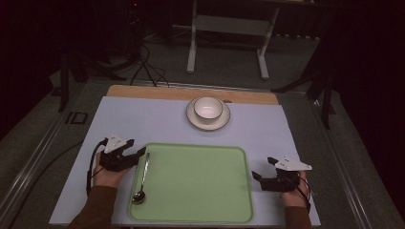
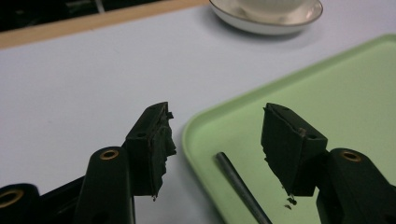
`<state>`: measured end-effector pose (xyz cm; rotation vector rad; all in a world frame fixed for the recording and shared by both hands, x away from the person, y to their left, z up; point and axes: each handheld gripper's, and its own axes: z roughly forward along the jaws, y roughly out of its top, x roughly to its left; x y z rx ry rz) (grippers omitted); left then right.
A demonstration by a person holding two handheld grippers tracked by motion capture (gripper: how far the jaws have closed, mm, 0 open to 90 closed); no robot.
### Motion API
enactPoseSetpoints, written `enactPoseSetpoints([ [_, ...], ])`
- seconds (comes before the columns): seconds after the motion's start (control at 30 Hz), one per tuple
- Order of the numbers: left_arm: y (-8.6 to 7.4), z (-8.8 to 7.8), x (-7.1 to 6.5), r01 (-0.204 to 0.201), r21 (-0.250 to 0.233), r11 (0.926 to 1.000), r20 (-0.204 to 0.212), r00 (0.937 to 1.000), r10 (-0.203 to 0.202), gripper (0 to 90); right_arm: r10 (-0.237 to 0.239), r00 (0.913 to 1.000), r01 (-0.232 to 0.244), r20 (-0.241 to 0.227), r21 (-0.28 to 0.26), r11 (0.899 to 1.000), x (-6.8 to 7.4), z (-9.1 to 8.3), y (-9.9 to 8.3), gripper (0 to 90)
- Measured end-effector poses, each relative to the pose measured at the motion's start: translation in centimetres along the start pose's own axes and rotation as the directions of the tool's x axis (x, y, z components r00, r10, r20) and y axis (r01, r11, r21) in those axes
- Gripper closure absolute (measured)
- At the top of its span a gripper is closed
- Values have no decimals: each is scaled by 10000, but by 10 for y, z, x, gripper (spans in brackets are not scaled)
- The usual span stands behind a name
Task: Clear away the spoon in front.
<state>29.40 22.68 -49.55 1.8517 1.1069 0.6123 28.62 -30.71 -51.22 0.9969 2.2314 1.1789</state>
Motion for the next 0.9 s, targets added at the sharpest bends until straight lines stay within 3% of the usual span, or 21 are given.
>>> enactPoseSetpoints([
  [0.5,-10,-39,22,533,-877,9947,-905,9940,-612,424,184,9995,-167,240,-703,9974,-5,-11,0,141],
  [0.7,-16,-57,33,940,-1332,9866,-1387,9839,-1124,424,158,9992,-119,355,-1073,9942,-6,-15,0,142],
  [0.9,-21,-65,42,1129,-1485,9824,-1838,9730,-1396,424,63,9991,-10,419,-1251,9921,-6,-17,1,142],
])
